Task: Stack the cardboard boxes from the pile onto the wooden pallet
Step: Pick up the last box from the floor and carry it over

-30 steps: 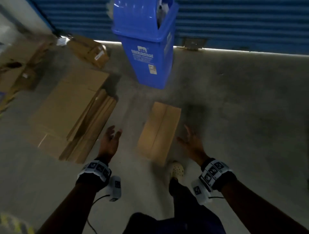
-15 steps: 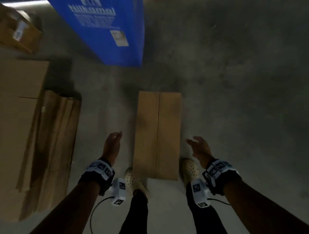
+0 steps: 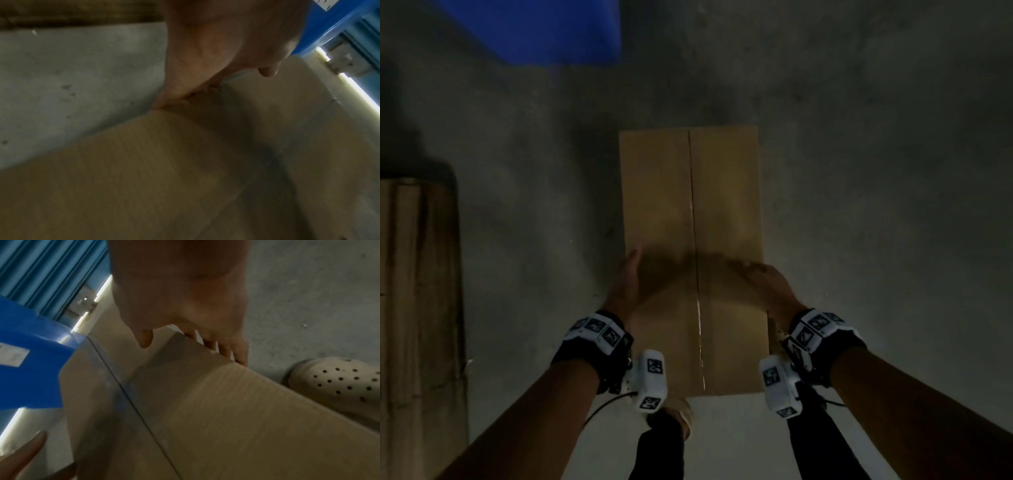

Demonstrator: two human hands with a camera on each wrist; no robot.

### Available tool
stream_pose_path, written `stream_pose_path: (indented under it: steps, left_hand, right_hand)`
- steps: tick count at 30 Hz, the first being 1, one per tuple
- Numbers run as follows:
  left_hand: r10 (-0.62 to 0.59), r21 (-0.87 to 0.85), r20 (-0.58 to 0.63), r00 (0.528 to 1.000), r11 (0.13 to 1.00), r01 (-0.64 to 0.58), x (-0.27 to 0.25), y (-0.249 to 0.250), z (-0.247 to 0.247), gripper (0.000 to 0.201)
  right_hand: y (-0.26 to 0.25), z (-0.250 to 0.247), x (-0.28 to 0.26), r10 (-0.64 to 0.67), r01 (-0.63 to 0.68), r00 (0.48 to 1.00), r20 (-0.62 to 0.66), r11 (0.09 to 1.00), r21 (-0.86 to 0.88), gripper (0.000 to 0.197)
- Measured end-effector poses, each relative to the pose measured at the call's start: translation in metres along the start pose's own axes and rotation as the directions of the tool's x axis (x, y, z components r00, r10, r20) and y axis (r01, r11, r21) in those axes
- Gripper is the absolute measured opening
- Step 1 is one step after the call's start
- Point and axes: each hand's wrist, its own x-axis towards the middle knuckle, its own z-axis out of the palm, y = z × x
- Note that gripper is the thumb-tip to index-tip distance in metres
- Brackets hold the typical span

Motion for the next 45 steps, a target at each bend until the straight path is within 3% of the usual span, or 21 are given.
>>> stream_pose_path:
  steps: [2,3,5,7,9,12,18,26,31,34,36,39,42,45]
  left_hand:
    - [0.049,0.039,-0.052,0.997,0.998,-0.047,0.008,-0.009,0.005,0.117]
    - [0.073,0.102,-0.090,0.993,0.993,-0.064,-0.014,0.004,0.015,0.117]
    - [0.194,0.234,-0.153,0.969,0.960,-0.155,-0.075,0.041,0.035,0.101]
    - [0.288,0.406,-0.189,0.939,0.893,-0.192,-0.110,0.060,0.041,0.085]
    - [0.323,0.512,-0.207,0.923,0.840,-0.179,-0.137,0.077,0.042,0.083]
    - [0.363,0.535,-0.227,0.904,0.822,-0.196,-0.184,0.105,0.048,0.080]
    - [0.530,0.510,-0.261,0.807,0.785,-0.350,-0.299,0.148,0.064,0.079]
    - [0.663,0.353,-0.294,0.689,0.745,-0.566,-0.469,0.204,0.078,0.075]
    - [0.744,0.201,-0.196,0.638,0.668,-0.717,-0.540,0.211,0.065,0.072]
    - [0.818,0.162,-0.099,0.566,0.574,-0.802,-0.570,0.211,0.049,0.062]
    - [0.842,0.107,-0.036,0.539,0.539,-0.835,-0.594,0.210,0.041,0.067]
    - [0.880,0.051,0.077,0.468,0.465,-0.884,-0.635,0.207,0.034,0.040]
    - [0.905,0.033,0.178,0.387,0.387,-0.921,-0.670,0.201,0.032,0.047]
    - [0.910,-0.001,0.239,0.339,0.349,-0.937,-0.702,0.194,0.046,0.051]
  right_hand:
    - [-0.001,-0.002,-0.006,0.015,-0.016,1.000,0.015,1.000,0.013,0.059]
    - [0.001,-0.006,-0.009,0.043,-0.044,0.999,0.012,0.998,0.036,0.067]
    - [0.001,-0.016,-0.024,0.069,-0.068,0.998,-0.013,0.997,0.047,0.082]
    - [-0.011,-0.028,-0.058,0.050,-0.047,0.998,-0.046,0.997,0.055,0.072]
    - [-0.018,-0.040,-0.089,0.017,-0.012,0.997,-0.070,0.997,0.082,0.058]
    - [-0.037,-0.062,-0.137,-0.043,0.052,0.996,-0.080,0.992,0.114,0.061]
    - [-0.096,-0.123,-0.238,-0.238,0.256,0.962,-0.132,0.956,0.143,0.062]
    - [-0.170,-0.199,-0.386,-0.511,0.569,0.810,-0.287,0.804,0.173,0.053]
    - [-0.175,-0.212,-0.487,-0.602,0.691,0.696,-0.391,0.709,0.139,0.057]
    - [-0.163,-0.204,-0.539,-0.589,0.726,0.631,-0.505,0.679,0.114,0.066]
    - [-0.152,-0.197,-0.568,-0.566,0.737,0.592,-0.574,0.668,0.101,0.068]
    - [-0.131,-0.187,-0.611,-0.524,0.754,0.548,-0.652,0.648,0.112,0.070]
    - [-0.109,-0.184,-0.652,-0.479,0.766,0.515,-0.711,0.629,0.132,0.071]
    - [-0.082,-0.189,-0.691,-0.432,0.782,0.473,-0.768,0.608,0.140,0.072]
